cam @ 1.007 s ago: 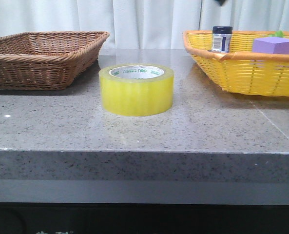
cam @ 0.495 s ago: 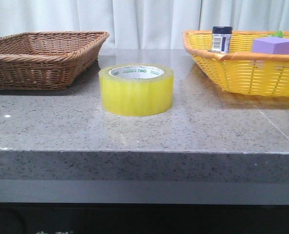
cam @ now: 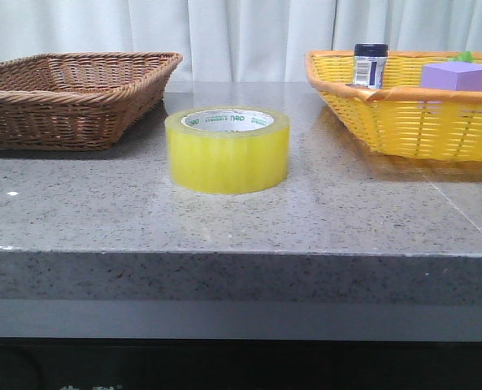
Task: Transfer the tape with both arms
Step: 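Raise the right gripper away from the tape roll, then lower the left gripper into the tape roll's hole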
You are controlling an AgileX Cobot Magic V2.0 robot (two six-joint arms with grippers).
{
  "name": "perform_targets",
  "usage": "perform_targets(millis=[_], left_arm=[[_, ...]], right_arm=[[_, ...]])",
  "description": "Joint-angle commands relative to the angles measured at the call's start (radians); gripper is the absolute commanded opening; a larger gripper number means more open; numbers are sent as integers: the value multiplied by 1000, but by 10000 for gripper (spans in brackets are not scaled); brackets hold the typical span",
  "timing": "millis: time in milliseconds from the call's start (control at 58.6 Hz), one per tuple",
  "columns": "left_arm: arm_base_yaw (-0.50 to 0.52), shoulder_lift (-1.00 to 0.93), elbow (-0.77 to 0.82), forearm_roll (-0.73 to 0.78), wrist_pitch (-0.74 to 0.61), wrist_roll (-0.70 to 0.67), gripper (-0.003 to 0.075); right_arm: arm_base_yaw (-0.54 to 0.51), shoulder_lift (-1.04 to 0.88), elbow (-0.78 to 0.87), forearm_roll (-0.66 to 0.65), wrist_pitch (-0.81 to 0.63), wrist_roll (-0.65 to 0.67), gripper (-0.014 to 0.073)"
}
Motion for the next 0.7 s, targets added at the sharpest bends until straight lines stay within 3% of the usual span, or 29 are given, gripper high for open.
perform_targets(millis=[0,410,683], left_arm=[[-42,38,-97,-5,16,34,652],[-401,467,-532,-15,338,27,652],[-488,761,-842,-126,592,27,652]], right_arm=[[-5,1,-25,10,-101,-6,-69],[-5,1,-25,10,-102,-6,-69],[-5,1,-25,10,-101,-6,-69]])
